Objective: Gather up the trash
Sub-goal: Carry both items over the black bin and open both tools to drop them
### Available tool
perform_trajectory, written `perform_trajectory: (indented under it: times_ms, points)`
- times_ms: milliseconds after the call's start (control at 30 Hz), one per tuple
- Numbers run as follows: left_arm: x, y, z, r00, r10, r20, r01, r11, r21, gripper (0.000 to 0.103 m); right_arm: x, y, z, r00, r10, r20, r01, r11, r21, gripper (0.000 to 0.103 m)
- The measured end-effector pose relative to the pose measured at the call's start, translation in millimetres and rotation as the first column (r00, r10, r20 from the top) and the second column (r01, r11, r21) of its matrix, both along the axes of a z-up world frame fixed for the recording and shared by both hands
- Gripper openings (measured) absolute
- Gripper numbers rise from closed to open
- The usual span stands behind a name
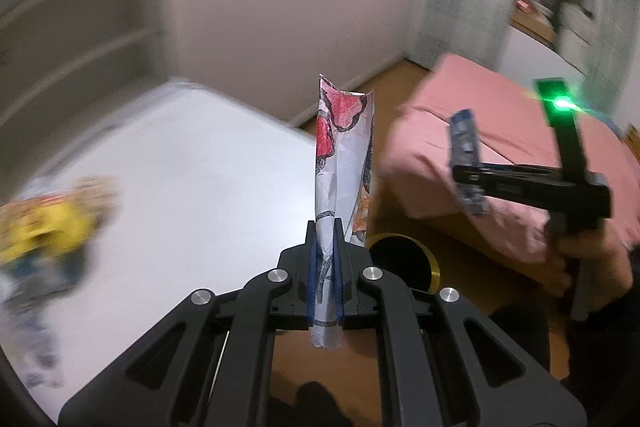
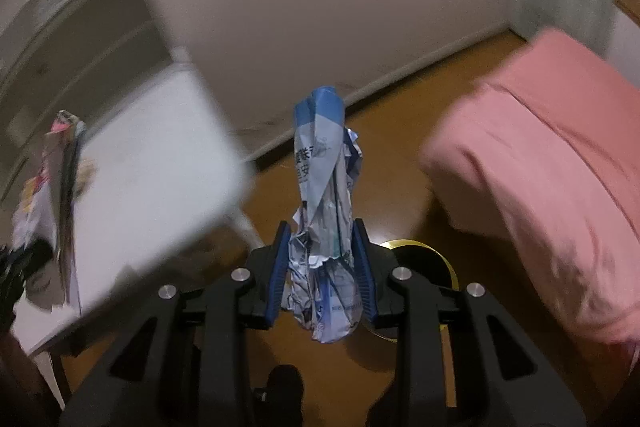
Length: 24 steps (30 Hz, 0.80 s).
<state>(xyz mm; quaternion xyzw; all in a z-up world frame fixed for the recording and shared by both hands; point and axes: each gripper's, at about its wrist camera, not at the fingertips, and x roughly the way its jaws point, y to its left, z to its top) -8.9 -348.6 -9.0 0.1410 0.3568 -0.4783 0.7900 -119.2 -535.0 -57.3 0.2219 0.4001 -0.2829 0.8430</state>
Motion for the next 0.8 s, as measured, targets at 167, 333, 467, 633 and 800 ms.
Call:
perform_trajectory:
  times_ms: [167,333,467,633,800]
  points:
    - [-34.8,-77.7,-50.1,0.989,-0.143,-0.022,0.144,0.988,0.048,0.006,-56.2,-56.7,-74.3,0.989,-0.143,-0.045,0.147,0.982,0.117,0.031]
    - [-40.1,-137.4,-135.1,0.974,-0.21,-0.08,0.22,0.966,0.138,0.006,-82.8,-94.8,-150.8,0.974,-0.198,-0.109,0.219,0.947,0.234,0.031]
    - [-36.5,-166.0,-198.3,0.963,-0.235,-0.132,0.259,0.944,0.204,0.006,-89.3,-109.3,-197.5,0.963,-0.21,-0.166,0.251,0.926,0.283,0.031]
    - [-29.1,-197.1,-255.5,0.957,-0.231,-0.177,0.273,0.924,0.269,0.006,-83.1,-123.0,-232.0,0.96,-0.195,-0.202,0.256,0.906,0.338,0.031]
    - [-30.3,-226.2,-270.2,0.949,-0.235,-0.212,0.287,0.92,0.268,0.006,-75.4,-133.4,-241.7,0.96,-0.194,-0.2,0.255,0.902,0.349,0.031]
